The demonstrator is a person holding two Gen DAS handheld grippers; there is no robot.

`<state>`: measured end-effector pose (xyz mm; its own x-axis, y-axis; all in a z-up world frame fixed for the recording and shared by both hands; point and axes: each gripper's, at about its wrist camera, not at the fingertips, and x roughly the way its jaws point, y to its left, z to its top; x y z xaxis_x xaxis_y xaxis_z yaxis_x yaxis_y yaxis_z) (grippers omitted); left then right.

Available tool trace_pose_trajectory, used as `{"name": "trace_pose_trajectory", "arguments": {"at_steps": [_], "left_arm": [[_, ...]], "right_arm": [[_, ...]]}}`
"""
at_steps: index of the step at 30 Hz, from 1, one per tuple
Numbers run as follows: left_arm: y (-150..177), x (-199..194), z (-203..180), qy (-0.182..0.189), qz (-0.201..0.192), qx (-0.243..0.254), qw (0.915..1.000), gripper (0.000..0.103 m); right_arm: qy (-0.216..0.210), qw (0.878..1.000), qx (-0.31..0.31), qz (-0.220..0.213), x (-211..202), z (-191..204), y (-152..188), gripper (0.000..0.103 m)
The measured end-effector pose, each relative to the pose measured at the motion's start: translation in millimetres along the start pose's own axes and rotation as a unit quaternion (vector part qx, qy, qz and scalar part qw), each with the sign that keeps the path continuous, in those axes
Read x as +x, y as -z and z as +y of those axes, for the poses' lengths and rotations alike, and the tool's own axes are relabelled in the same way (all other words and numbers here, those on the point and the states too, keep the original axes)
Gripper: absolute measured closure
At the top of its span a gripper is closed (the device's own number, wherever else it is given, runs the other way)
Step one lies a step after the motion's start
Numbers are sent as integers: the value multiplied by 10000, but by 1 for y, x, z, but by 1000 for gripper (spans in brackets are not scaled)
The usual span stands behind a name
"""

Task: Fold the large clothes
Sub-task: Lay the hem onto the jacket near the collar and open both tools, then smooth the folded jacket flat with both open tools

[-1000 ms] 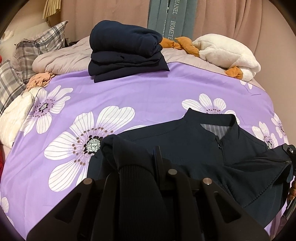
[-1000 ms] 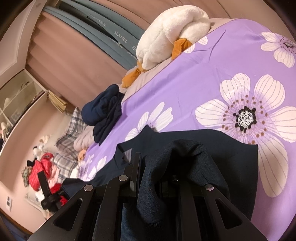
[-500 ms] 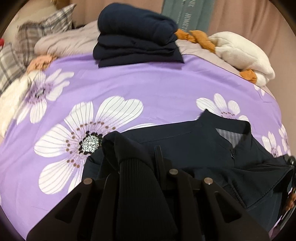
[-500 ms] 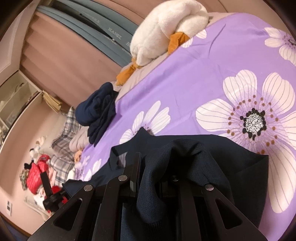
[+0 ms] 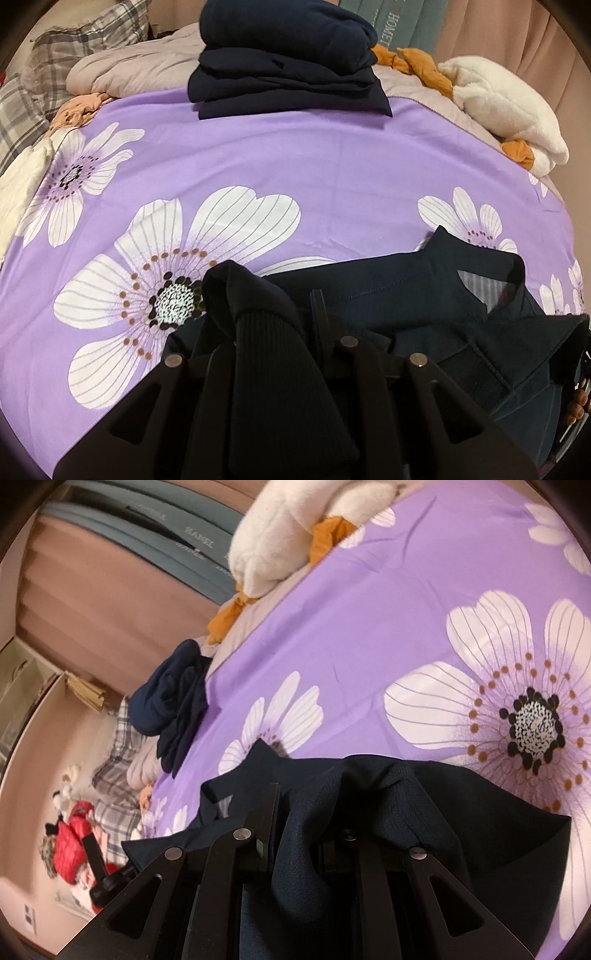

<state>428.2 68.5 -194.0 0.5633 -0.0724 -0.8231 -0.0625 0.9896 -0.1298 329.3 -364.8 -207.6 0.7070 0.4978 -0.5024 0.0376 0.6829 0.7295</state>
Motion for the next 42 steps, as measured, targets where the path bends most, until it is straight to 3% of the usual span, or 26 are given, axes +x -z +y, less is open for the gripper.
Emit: {"name": "trace_pose_trajectory", "arguments": {"at_steps": [6,8,10,11,12,13,15,19,23,26,28,31,35,39,41,42], "left_arm": [[-6,8,-3,-10,234,133,9996,85],[-8,9,1,88,322,6,9994,79],[-11,8,8,355,383,-354,9980,60],[-14,6,12,554,355,-613,9959,38],[-15,4,16,670,305,-794,9941,23],[-19,1,19,768,228,-970,9921,23],[-26,-3,21,858,147,-1094,9902,23],[-38,-6,23,769,-44,-1243,9892,23],[-53,-21,50,678,-517,-1793,9801,23],[-56,-33,67,516,-716,-1895,9779,23],[-53,-35,71,364,-677,-1704,9824,23],[-39,-32,64,168,-418,-1143,9924,23],[-16,-26,43,241,-84,-449,9987,24],[15,-25,1,345,201,593,9974,29],[33,-26,-21,419,350,1130,9921,32],[44,-26,-32,524,445,1406,9877,38]], "right_arm": [[73,9991,352,208,5,-13,-3,88],[98,9989,380,259,5,-14,-3,86],[44,9980,539,325,6,-14,-5,72],[-34,9972,655,353,6,-15,-6,65],[-127,9964,755,376,6,-15,-8,48],[-175,9960,802,366,6,-13,-9,34],[-200,9960,844,217,0,-6,-15,27],[-201,9948,978,-179,-12,-2,-30,27],[-364,9888,1247,-729,-28,-12,-44,27],[-314,9857,1263,-1066,-43,-17,-49,27],[-192,9891,1015,-1053,-48,-11,-47,27],[133,9964,55,-834,-47,15,-39,27],[245,9938,-1049,-286,-26,56,-23,27],[422,9799,-1907,399,10,95,1,27],[641,9608,-2546,886,36,118,25,27],[700,9536,-2749,1012,43,123,32,30]]}}
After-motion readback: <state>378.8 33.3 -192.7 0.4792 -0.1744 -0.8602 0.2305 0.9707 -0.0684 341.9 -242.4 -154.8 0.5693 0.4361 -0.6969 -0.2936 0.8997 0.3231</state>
